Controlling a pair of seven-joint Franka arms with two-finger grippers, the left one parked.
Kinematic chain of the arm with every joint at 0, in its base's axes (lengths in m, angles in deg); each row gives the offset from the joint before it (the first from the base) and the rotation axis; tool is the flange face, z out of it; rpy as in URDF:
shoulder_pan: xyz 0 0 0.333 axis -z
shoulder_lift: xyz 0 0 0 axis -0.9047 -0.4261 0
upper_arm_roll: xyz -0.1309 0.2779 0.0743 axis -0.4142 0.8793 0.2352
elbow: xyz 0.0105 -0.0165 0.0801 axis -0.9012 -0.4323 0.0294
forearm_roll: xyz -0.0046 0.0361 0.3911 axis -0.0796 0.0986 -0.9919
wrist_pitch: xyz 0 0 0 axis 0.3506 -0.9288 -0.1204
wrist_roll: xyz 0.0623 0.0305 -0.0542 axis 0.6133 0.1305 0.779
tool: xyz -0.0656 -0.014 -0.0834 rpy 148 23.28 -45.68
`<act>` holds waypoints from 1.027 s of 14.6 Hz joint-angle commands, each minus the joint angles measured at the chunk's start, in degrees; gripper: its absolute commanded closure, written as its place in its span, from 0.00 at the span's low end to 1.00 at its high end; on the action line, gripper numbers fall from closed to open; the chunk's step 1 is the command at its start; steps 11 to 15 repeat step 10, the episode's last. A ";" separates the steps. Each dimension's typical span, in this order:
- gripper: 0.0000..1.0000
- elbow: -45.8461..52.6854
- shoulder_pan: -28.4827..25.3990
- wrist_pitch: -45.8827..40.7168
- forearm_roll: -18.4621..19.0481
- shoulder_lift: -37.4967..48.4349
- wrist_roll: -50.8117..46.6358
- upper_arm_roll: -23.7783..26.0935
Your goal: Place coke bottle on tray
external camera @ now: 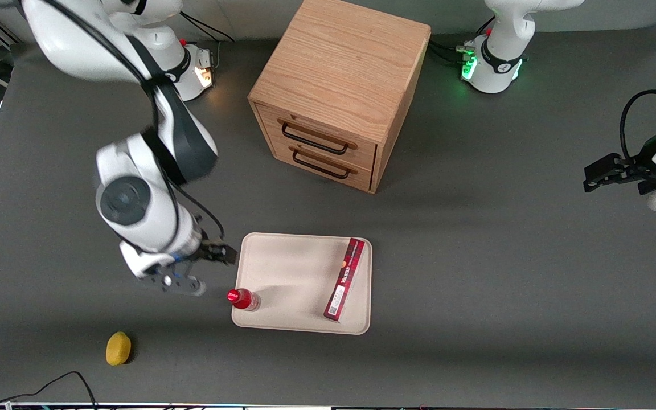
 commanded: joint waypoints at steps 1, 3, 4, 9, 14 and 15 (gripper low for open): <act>0.00 -20.28 4.33 -1.16 -6.83 21.26 9.60 -1.67; 0.00 -20.93 4.25 -8.96 -11.66 27.52 19.34 -7.97; 0.00 -20.84 4.16 -11.79 -12.90 29.90 24.01 -10.97; 0.00 -17.34 4.34 -17.61 -8.72 33.09 25.81 -12.41; 0.00 -16.63 4.34 -19.10 -8.61 33.00 26.07 -12.40; 0.00 -16.63 4.34 -19.10 -8.61 33.00 26.07 -12.40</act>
